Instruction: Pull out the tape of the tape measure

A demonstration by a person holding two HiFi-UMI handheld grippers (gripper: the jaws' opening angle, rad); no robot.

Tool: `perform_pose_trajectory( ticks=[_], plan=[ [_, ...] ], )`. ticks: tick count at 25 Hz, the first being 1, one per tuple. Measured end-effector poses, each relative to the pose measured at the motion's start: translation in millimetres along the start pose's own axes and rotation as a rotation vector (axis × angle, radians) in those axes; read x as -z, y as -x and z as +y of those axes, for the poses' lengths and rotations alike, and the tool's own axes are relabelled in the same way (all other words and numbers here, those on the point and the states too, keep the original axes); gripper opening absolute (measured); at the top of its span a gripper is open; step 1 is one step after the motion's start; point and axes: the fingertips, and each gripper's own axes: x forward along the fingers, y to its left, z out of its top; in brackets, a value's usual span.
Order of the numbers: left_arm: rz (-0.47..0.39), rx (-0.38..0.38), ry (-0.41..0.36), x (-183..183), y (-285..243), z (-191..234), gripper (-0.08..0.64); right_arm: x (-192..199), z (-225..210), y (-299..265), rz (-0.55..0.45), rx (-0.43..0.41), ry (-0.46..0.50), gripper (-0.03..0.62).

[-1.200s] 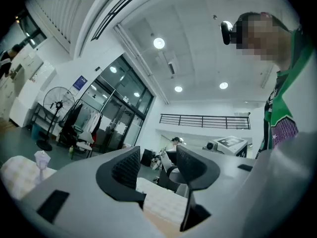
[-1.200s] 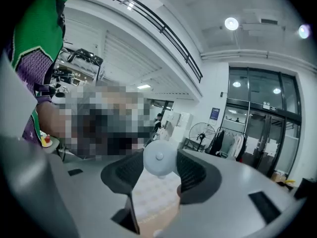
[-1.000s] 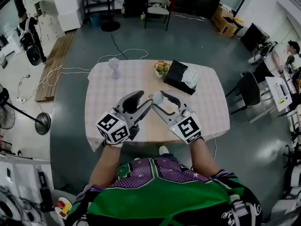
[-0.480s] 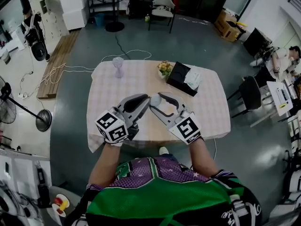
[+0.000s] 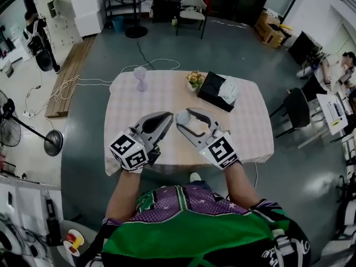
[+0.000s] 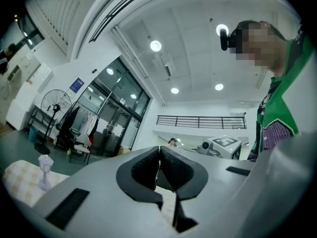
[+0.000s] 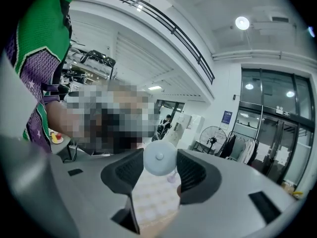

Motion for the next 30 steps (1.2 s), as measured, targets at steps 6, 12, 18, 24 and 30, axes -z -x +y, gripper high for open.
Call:
perform_pose_trajectory(
  ticks=[6, 12, 18, 24, 30],
  plan=[
    [0.013, -0.037, -0.073, -5, 8, 3, 0.028, 11, -8, 3, 0.056, 0.034, 0.011, 0.219],
    [0.011, -0.081, -0.082, -9, 19, 15, 0.028, 23, -29, 14, 0.097, 0.080, -0.003, 0.219],
    [-0.008, -0.124, -0.102, -13, 22, 17, 0.028, 34, -45, 27, 0.135, 0.134, -0.024, 0.219],
    [-0.017, -0.150, -0.084, -10, 29, 33, 0.028, 49, -59, 39, 0.160, 0.167, -0.052, 0.219],
    [-0.034, -0.195, -0.060, -13, 34, 43, 0.026, 63, -79, 59, 0.190, 0.239, -0.086, 0.219]
  ],
)
